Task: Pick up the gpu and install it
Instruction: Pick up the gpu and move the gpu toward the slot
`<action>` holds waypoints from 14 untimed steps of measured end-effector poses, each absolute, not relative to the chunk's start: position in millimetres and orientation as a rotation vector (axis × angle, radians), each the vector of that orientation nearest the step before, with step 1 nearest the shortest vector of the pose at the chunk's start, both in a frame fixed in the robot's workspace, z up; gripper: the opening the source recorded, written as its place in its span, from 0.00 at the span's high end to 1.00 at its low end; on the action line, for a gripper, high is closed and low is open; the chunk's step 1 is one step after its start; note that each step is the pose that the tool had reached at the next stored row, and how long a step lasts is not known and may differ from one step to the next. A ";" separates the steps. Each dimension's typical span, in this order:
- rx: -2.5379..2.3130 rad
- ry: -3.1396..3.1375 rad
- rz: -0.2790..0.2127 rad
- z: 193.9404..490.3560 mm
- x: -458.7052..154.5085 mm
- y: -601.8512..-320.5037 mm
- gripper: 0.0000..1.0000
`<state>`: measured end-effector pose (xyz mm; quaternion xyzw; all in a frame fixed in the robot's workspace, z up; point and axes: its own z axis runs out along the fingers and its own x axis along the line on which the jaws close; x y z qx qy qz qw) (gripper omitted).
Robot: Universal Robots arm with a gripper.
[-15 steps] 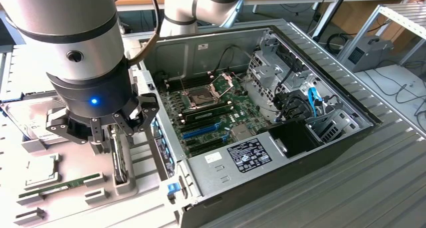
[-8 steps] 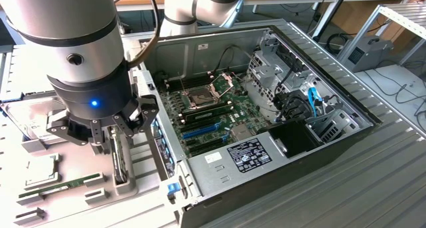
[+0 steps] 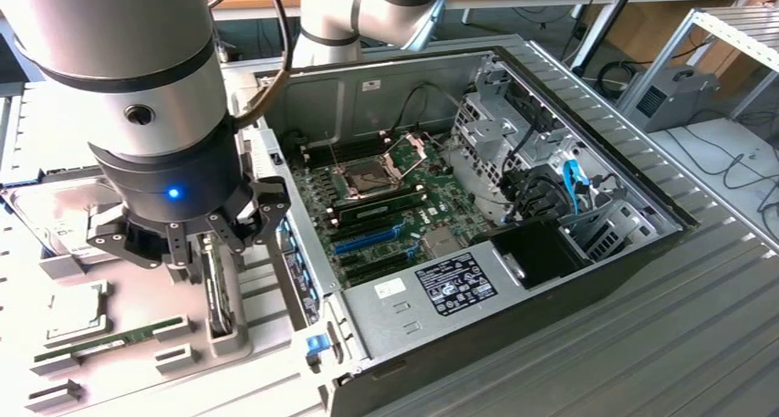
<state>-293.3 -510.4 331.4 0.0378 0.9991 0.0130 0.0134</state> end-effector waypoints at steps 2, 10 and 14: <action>0.118 3.112 0.040 330.6 -293.3 -510.4 0.58; 0.118 3.112 0.039 326.9 -293.3 -510.4 0.58; 0.118 3.112 0.038 325.5 -293.4 -510.4 0.58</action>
